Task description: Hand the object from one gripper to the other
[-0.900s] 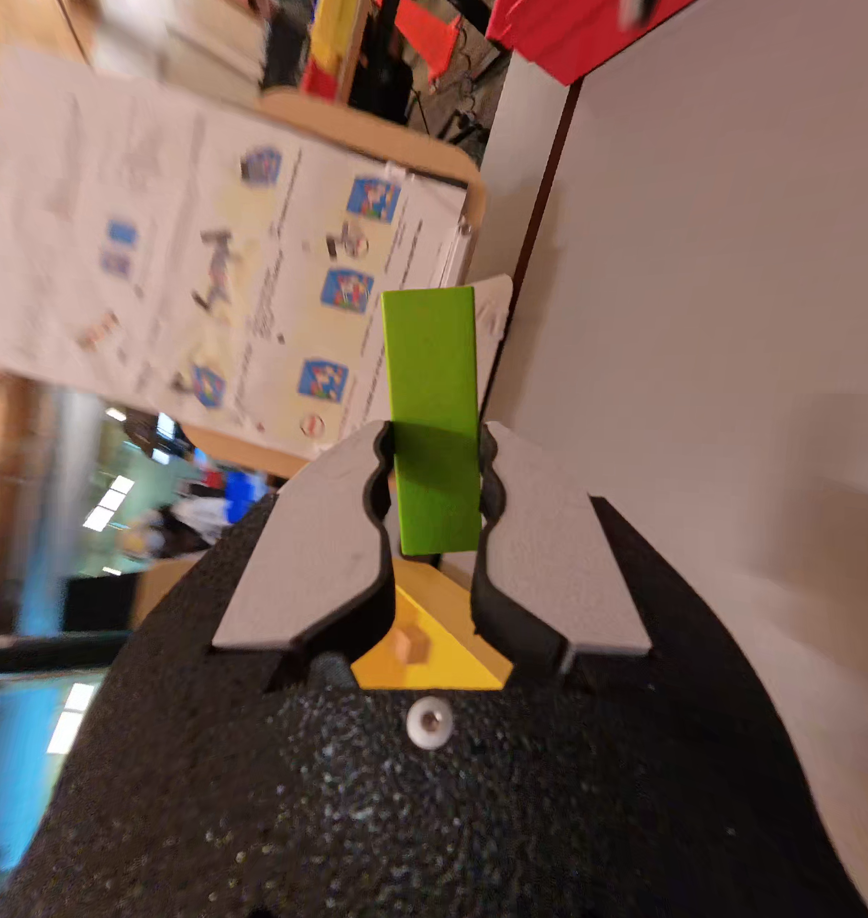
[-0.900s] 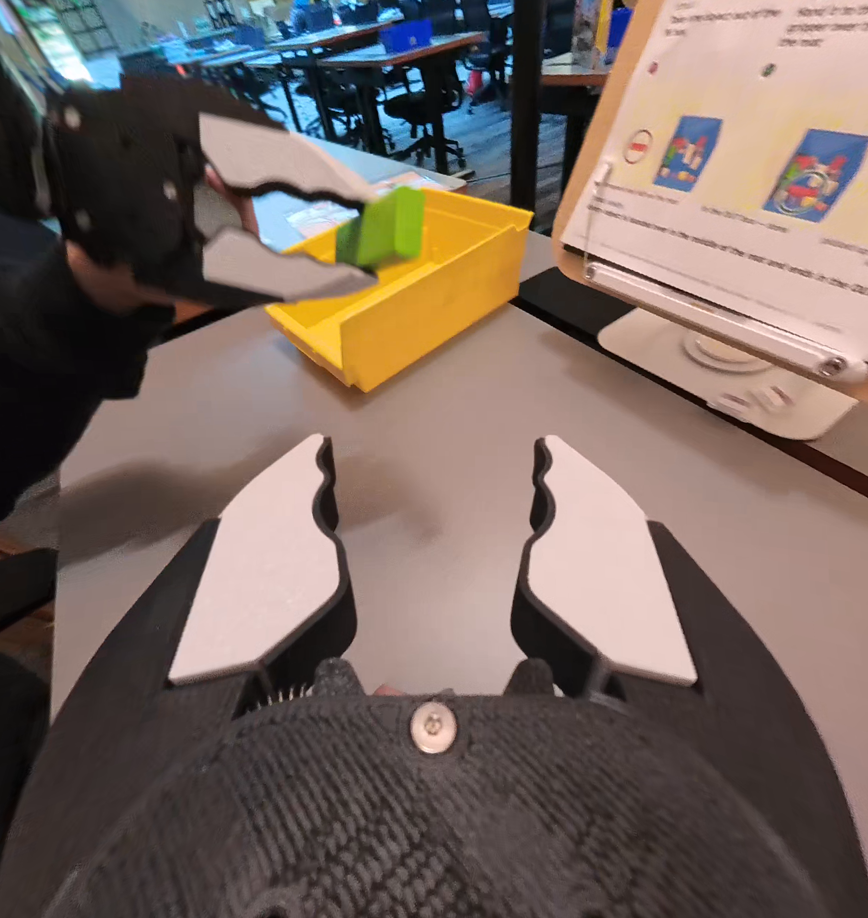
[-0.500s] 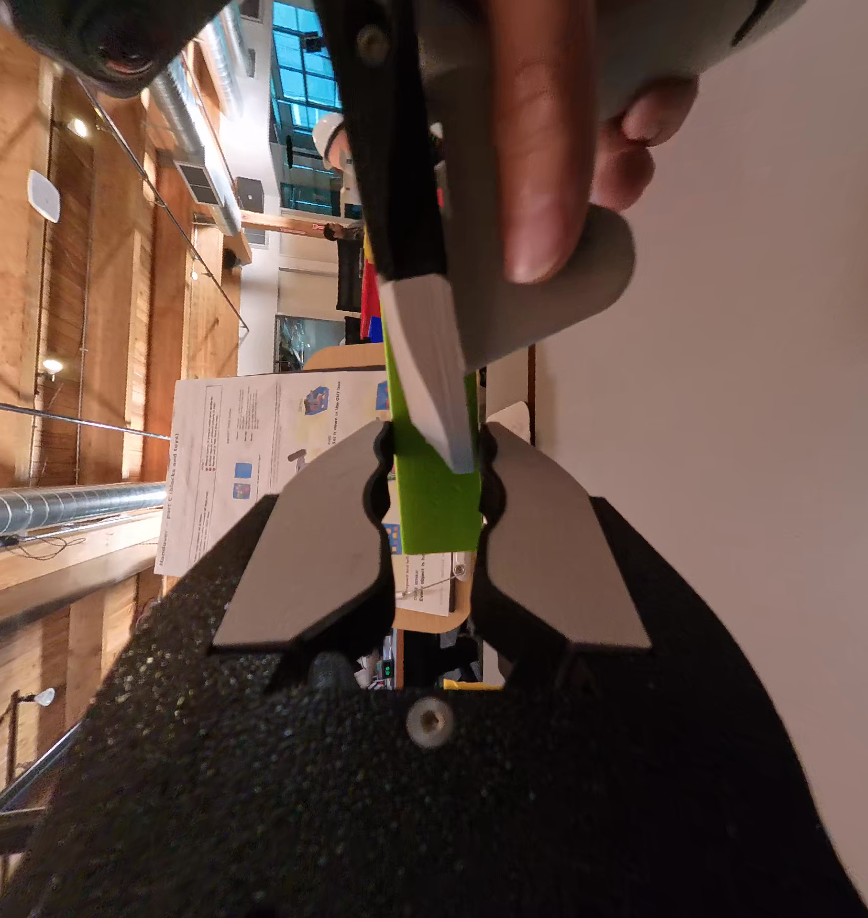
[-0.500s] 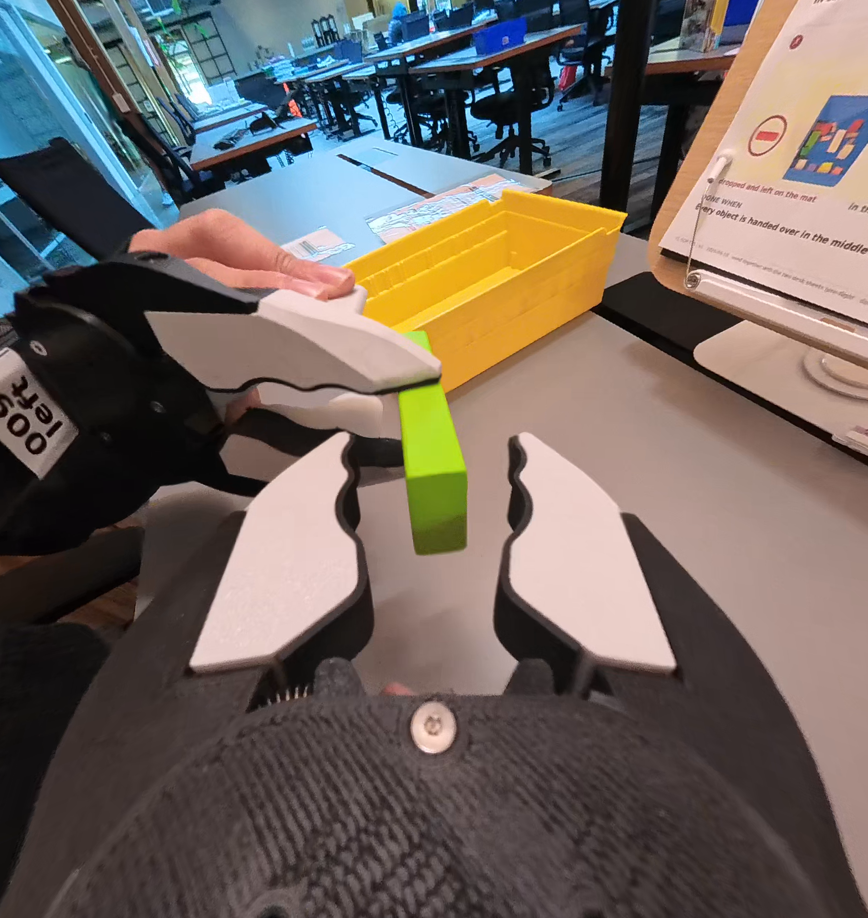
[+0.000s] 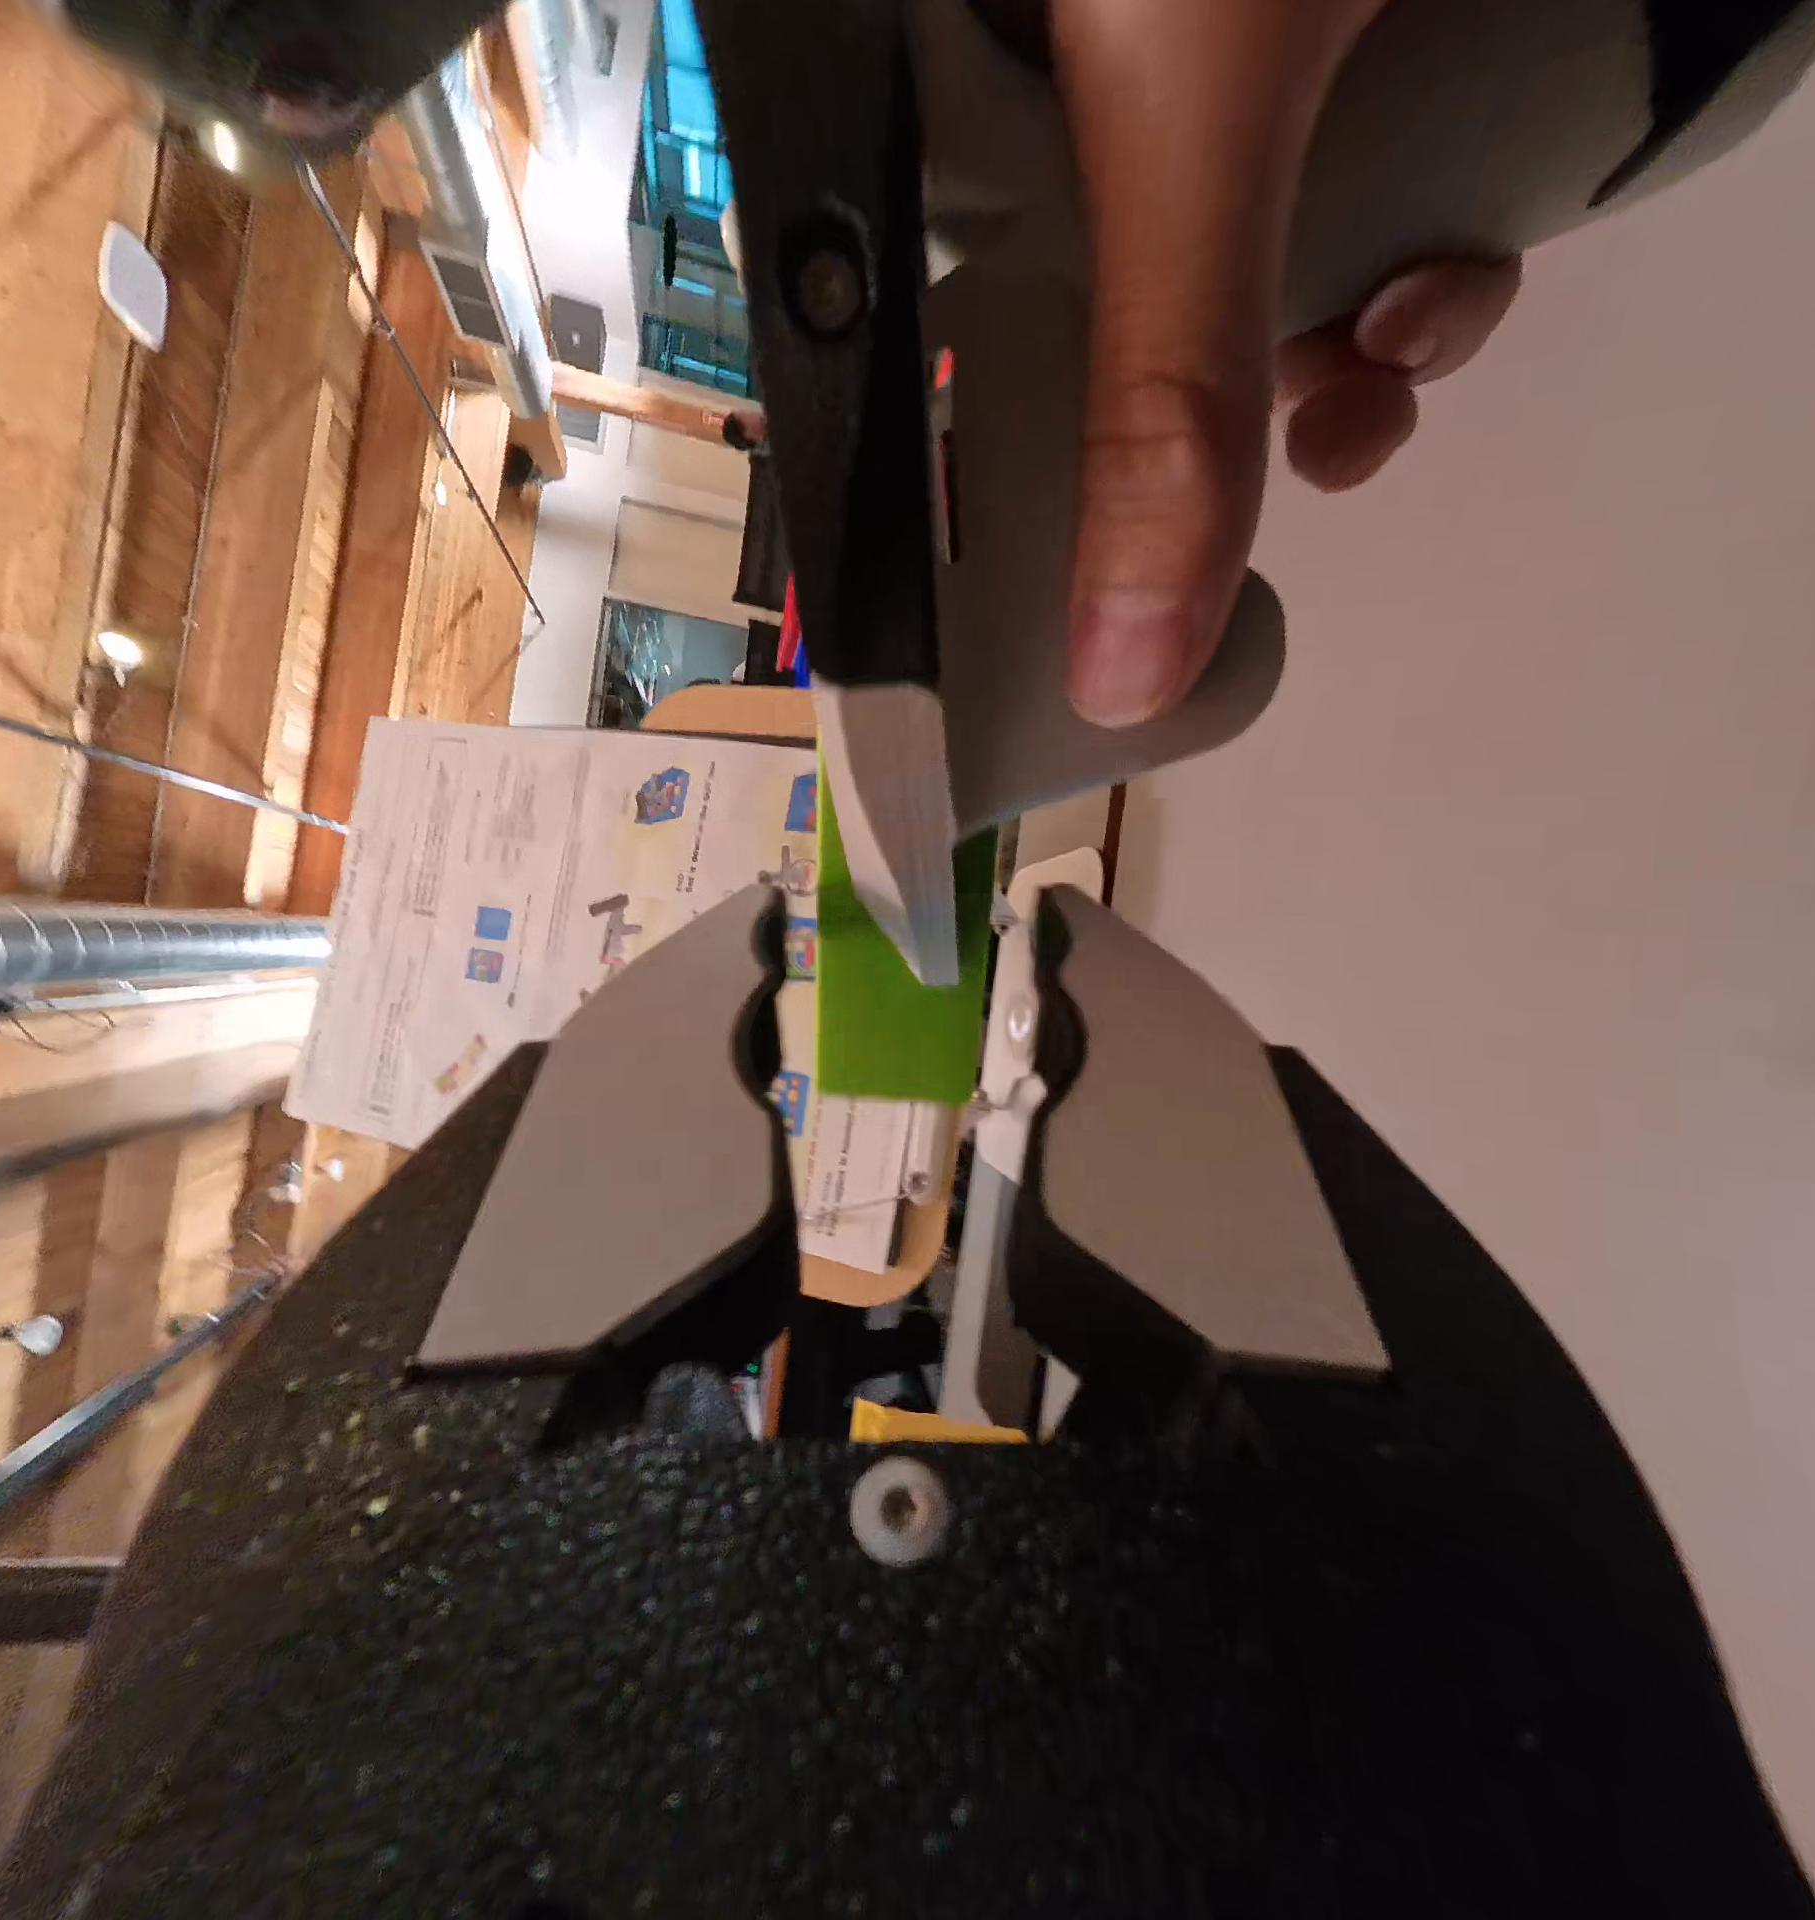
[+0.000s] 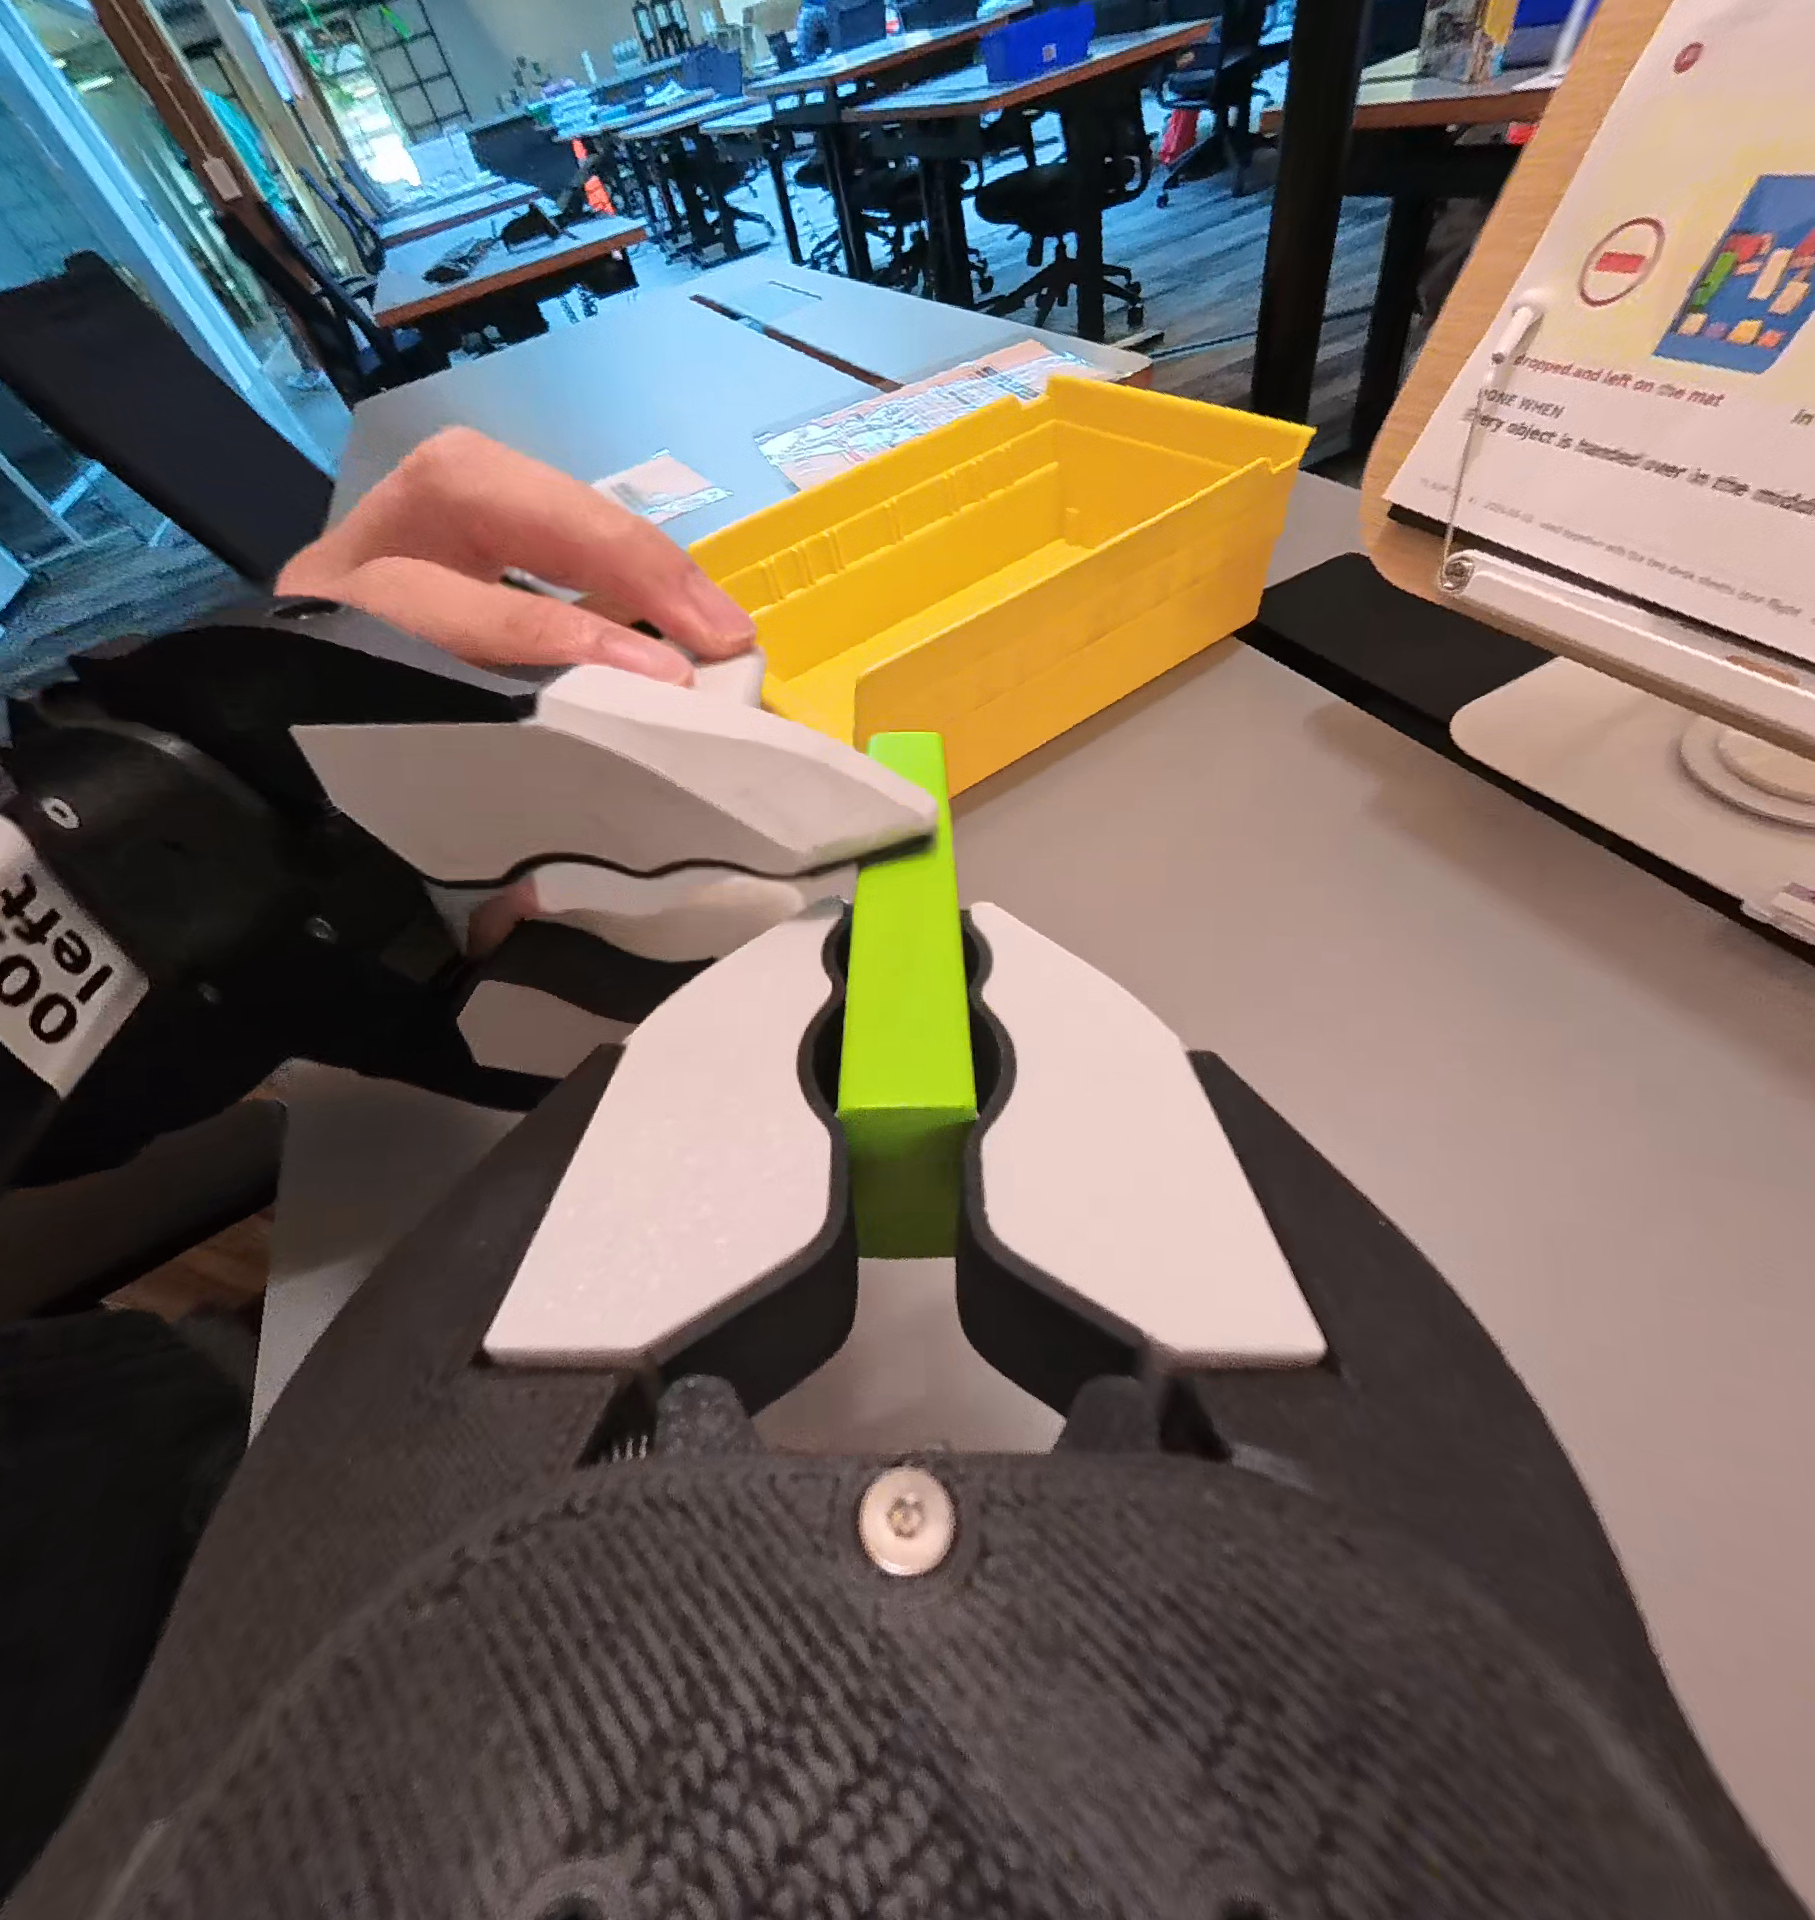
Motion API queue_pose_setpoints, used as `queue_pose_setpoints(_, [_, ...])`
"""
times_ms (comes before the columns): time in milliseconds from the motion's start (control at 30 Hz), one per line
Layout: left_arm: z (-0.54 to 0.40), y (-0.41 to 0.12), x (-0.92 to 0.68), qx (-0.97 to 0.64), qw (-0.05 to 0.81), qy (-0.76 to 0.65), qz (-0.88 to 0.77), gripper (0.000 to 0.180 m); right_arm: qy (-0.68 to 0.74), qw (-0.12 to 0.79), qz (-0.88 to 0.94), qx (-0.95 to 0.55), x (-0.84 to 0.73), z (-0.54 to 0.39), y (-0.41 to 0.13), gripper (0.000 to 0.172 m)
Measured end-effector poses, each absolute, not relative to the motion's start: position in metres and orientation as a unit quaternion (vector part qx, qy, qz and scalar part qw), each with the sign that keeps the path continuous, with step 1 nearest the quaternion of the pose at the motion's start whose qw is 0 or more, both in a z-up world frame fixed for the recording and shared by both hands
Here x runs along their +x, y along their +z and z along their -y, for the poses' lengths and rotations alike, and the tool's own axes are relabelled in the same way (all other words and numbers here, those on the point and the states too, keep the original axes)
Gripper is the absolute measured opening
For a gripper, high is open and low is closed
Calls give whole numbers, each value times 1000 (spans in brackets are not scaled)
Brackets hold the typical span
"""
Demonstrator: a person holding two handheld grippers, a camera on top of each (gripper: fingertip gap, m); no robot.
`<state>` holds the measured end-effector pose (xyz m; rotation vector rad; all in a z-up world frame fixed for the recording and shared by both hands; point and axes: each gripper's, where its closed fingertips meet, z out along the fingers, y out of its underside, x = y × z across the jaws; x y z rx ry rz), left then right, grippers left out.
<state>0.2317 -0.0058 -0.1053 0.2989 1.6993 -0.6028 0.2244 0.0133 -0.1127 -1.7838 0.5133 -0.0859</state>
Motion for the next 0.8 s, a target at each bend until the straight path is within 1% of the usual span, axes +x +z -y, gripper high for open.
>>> queue_pose_setpoints(33, [4,-106,233,109,607,-269,-740,55,-38,601,-230,-765,227,-9,-112,18])
queue_pose_setpoints(67, [1,-108,235,88,601,-275,-745,61,-38,603,-239,-760,230,-4,-111,18])
queue_pose_setpoints(100, [-3,-108,236,67,596,-282,-749,62,-42,603,-250,-757,234,5,-109,18])
queue_pose_setpoints(167, [-12,-109,238,22,585,-301,-753,60,-81,587,-278,-756,249,32,-110,18])
queue_pose_setpoints(233, [-24,-112,240,-37,564,-321,-760,57,-141,550,-316,-760,269,73,-115,18])
queue_pose_setpoints(400, [-54,-127,237,-203,471,-380,-770,49,-276,445,-425,-738,313,209,-120,18])
queue_pose_setpoints(533, [-67,-143,227,-304,382,-420,-765,45,-314,393,-482,-717,343,292,-122,18])
queue_pose_setpoints(667, [-67,-158,216,-348,306,-445,-766,47,-317,336,-518,-720,390,343,-138,18])
queue_pose_setpoints(800, [-77,-177,205,-372,286,-425,-774,50,-298,289,-546,-728,433,374,-162,18])
